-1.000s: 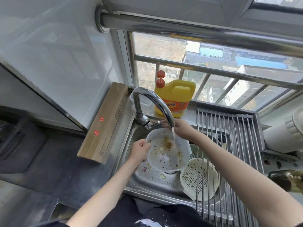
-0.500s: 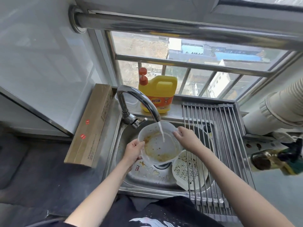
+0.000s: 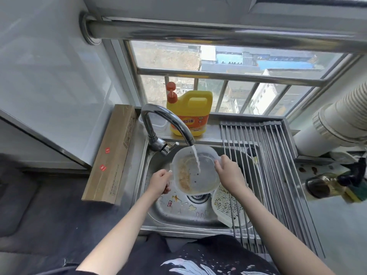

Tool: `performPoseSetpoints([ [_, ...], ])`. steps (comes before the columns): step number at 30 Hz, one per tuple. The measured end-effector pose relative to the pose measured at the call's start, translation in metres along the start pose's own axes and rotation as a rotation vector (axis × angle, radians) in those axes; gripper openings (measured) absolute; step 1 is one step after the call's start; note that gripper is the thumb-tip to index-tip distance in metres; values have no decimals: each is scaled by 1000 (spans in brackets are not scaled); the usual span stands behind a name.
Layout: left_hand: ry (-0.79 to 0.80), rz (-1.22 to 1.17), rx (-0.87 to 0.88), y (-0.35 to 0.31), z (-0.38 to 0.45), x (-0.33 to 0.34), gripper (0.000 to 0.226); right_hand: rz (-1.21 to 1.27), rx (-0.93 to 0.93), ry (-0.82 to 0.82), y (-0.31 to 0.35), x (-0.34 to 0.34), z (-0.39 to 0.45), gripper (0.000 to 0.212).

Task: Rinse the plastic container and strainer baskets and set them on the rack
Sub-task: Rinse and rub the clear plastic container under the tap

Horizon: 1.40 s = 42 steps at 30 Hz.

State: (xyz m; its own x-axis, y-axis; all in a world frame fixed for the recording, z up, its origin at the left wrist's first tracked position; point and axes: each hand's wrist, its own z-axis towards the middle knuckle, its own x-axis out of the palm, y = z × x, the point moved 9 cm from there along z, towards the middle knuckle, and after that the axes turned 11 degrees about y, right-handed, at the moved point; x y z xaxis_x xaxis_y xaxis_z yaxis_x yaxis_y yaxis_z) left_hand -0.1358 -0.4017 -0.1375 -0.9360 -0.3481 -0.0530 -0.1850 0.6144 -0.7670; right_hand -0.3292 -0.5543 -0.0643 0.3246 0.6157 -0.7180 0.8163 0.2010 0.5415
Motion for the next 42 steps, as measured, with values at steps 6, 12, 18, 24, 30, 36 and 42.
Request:
performPoseSetpoints([
  [6, 11, 66, -79, 11, 3, 5, 32, -113, -17, 0, 6, 4, -6, 27],
  [12, 18, 116, -100, 14, 2, 9, 30, 91, 142, 49, -23, 20, 6, 25],
  [18, -7, 58, -140, 28, 3, -2, 36, 202, 251, 35, -45, 28, 13, 21],
  [24, -34, 8, -154, 29, 4, -6, 40, 179, 204, 75, -43, 31, 18, 21],
  [30, -25, -12, -165, 25, 5, -4, 44, 135, 161, 102, -38, 31, 21, 29],
  [36, -28, 17, -172, 20, 1, -3, 45, 144, 147, 107, -36, 34, 23, 34],
  [42, -15, -31, -191, 20, 3, -2, 43, 187, 177, 89, -37, 37, 23, 33],
])
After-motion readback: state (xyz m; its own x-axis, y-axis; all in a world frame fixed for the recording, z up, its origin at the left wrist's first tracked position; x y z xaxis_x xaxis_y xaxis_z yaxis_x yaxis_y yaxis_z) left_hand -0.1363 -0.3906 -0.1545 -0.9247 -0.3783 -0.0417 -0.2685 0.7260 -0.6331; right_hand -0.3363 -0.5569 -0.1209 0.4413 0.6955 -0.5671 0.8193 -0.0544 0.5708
